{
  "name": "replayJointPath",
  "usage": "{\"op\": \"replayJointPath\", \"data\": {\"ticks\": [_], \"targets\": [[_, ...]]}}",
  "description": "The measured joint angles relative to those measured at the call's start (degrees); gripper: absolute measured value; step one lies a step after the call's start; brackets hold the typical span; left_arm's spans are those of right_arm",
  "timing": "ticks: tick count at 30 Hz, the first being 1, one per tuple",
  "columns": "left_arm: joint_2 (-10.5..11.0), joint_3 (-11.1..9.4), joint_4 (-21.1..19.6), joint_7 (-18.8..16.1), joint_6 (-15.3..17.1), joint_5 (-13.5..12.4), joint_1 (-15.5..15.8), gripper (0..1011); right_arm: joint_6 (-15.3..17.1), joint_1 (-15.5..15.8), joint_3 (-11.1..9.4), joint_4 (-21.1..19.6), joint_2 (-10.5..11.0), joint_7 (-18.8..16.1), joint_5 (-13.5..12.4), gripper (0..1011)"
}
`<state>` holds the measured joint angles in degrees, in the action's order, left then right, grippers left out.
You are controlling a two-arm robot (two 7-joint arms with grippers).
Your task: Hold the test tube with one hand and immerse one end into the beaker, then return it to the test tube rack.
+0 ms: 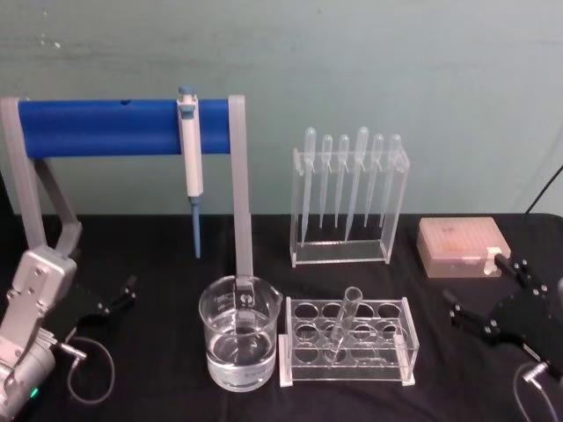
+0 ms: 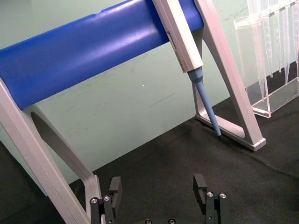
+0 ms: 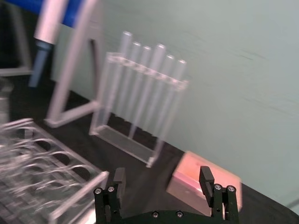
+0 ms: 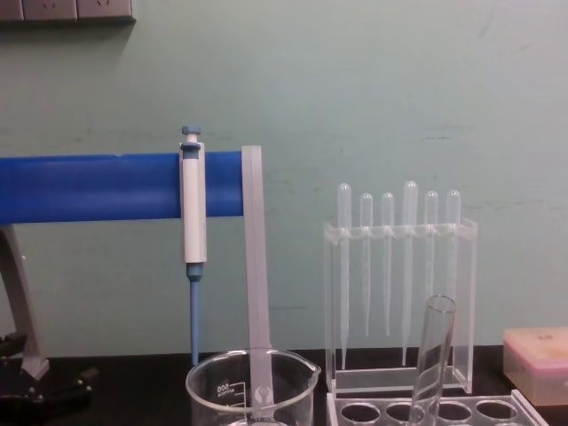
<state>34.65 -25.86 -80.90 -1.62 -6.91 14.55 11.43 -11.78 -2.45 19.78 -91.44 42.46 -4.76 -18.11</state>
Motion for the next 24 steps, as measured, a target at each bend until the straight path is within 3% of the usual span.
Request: {"op": "replayJointPath", "data": {"ticks": [6, 12, 17, 24], "targets": [[0.0, 0.0, 0.0, 0.0, 0.0, 0.0, 0.0, 1000, -4.78, 2.01, -0.69, -1.54, 3.86, -10.01, -3.99, 1002], [0.0, 0.0, 0.0, 0.0, 0.0, 0.0, 0.0, 1000, -9.09, -0.26, 1.02, 1.16, 4.96, -23.86, -9.65, 1002], [0.0, 0.0, 0.0, 0.0, 0.0, 0.0, 0.0, 1000, -9.05, -4.85, 3.72, 3.88, 3.73, -34.03, -12.56, 1002], [0.0, 0.0, 0.0, 0.0, 0.0, 0.0, 0.0, 1000, -6.51, -10.82, 6.03, 8.83, -0.12, -40.43, -13.31, 1002]]}}
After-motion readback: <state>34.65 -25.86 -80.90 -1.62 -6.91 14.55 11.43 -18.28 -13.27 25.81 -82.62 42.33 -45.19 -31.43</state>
